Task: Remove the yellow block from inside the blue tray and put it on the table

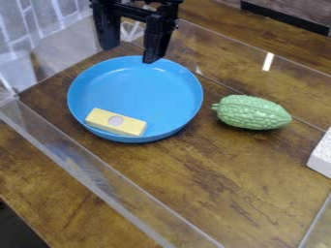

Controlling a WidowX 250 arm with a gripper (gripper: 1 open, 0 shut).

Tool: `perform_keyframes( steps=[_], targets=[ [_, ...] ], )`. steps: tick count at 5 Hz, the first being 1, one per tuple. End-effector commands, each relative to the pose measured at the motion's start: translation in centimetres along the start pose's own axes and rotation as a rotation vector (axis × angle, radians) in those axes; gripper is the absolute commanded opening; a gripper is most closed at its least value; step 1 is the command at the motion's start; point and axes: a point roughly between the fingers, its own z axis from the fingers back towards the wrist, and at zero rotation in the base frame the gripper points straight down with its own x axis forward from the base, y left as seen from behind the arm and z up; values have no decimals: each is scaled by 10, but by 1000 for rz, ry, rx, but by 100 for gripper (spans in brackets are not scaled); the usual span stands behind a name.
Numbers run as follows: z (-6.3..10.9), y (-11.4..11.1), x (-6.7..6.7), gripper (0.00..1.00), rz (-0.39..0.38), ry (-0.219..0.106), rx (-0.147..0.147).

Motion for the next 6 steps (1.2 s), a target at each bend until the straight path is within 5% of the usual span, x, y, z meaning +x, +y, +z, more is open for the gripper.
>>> perform_keyframes(
  steps=[1,4,6],
  targets=[
    [0,1,-1,100,-102,24,9],
    [-28,-19,-10,100,-451,66,35],
    [-37,-1,-22,100,-658,63,63]
  ],
)
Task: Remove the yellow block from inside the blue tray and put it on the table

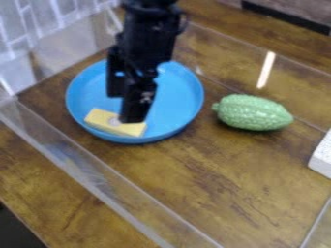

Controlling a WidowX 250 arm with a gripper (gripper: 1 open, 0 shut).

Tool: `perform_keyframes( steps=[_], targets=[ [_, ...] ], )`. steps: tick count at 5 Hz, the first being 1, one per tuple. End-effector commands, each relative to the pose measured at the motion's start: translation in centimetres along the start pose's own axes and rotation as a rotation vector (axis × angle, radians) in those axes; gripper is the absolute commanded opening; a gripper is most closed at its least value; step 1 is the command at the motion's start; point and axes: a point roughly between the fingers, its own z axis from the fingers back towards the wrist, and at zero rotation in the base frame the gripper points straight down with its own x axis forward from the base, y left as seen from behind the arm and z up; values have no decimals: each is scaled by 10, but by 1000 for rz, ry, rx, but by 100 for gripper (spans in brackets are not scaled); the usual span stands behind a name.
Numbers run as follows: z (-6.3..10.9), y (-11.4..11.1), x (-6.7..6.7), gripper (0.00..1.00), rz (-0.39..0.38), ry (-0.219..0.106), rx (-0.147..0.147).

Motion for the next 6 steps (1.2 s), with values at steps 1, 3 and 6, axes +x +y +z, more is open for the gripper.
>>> perform_keyframes(
  steps=[1,3,6],
  targets=[
    [11,21,-12,100,-63,-54,72],
    [4,43,-18,100,-147,-78,97],
    [6,52,1,100,-76,-114,53]
  ],
)
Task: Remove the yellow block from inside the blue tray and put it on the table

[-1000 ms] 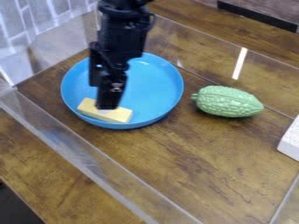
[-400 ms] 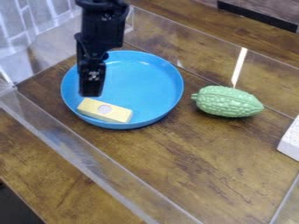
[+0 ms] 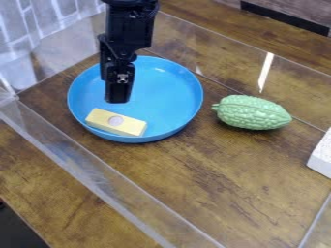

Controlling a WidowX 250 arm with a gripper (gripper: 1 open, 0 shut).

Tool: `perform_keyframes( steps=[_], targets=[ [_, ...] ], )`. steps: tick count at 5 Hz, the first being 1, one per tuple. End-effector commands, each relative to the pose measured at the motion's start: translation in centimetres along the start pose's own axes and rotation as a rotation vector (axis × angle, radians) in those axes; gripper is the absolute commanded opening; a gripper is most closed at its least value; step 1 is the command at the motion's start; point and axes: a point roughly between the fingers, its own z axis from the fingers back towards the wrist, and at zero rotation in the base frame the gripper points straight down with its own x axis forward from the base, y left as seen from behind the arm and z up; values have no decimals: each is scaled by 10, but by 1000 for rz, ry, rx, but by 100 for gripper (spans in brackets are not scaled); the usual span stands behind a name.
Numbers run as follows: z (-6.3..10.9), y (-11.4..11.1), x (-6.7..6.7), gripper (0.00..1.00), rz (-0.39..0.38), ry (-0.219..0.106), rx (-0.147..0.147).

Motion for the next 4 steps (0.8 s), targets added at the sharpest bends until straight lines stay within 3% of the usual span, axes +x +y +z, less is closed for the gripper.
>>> perform_keyframes(
  steps=[1,3,4],
  targets=[
    [2,12,-10,100,39,-36,24],
    [1,18,-13,100,1,-42,10],
    [3,25,-5,100,-32,-41,-3]
  ],
)
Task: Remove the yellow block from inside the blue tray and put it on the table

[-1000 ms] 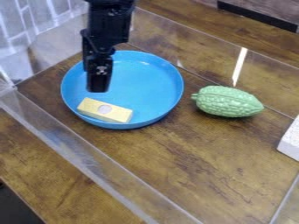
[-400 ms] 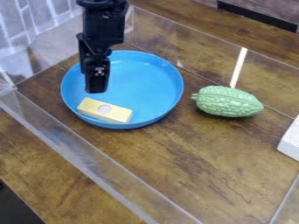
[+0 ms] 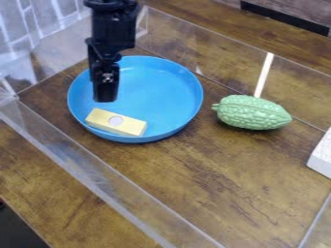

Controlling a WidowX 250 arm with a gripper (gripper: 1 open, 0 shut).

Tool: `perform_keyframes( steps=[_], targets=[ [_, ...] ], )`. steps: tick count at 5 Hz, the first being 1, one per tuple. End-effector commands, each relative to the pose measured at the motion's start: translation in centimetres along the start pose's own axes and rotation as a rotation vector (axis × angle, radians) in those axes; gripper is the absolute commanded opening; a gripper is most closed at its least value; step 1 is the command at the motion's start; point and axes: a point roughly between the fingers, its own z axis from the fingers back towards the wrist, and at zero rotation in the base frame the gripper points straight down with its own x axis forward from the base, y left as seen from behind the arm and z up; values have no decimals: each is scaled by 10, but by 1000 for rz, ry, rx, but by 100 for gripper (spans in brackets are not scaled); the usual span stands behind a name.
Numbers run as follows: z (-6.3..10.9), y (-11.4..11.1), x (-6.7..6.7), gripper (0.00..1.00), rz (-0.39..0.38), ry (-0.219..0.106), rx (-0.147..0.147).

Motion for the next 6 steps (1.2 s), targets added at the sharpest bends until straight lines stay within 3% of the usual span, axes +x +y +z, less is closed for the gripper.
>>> perform_keyframes(
  steps=[1,2,4,6],
  targets=[
    [19,13,8,100,-25,-29,37],
    [13,17,9,100,-38,-26,30],
    [0,14,12,100,88,-33,7],
    [-4,17,7,100,102,-39,5]
  ],
)
